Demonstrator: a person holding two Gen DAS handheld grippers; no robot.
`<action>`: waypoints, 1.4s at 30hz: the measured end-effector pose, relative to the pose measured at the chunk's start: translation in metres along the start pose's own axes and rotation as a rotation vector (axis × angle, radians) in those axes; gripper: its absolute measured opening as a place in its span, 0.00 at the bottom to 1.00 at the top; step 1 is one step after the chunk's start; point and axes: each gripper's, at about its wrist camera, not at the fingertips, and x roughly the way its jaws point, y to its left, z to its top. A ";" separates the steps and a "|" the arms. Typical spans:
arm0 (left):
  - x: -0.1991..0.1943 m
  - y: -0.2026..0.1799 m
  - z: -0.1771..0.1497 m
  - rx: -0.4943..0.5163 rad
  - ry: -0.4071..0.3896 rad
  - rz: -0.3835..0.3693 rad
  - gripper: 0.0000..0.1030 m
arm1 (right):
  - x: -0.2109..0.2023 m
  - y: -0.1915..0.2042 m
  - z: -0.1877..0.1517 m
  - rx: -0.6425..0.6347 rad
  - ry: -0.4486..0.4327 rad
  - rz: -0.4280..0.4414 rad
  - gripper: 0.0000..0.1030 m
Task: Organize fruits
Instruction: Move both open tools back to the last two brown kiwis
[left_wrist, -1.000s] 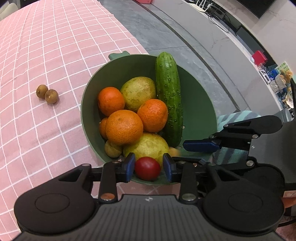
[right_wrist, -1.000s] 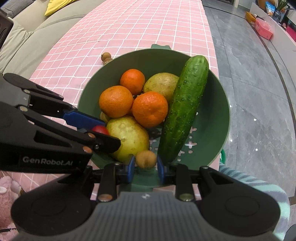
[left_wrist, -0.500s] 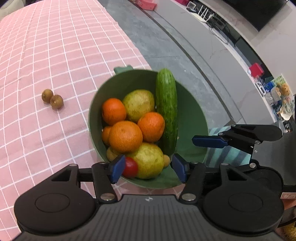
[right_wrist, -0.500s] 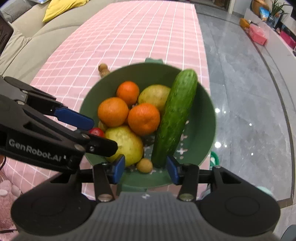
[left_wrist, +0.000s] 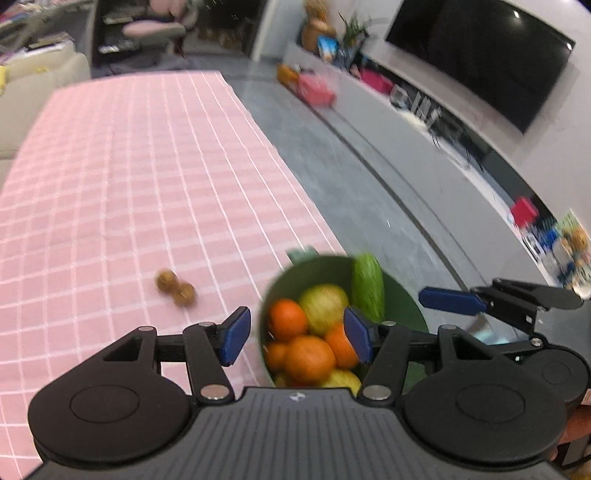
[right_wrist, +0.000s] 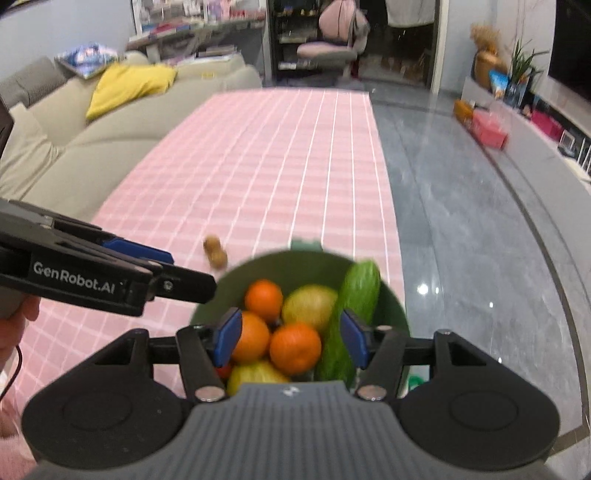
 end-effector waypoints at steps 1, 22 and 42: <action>-0.003 0.003 0.001 -0.007 -0.019 0.010 0.66 | 0.000 0.001 0.002 0.002 -0.012 0.000 0.55; 0.008 0.075 -0.006 -0.080 0.012 0.182 0.52 | 0.063 0.050 0.045 -0.116 -0.052 0.126 0.48; 0.059 0.129 0.000 -0.115 0.073 0.231 0.51 | 0.209 0.072 0.074 -0.111 0.208 0.187 0.36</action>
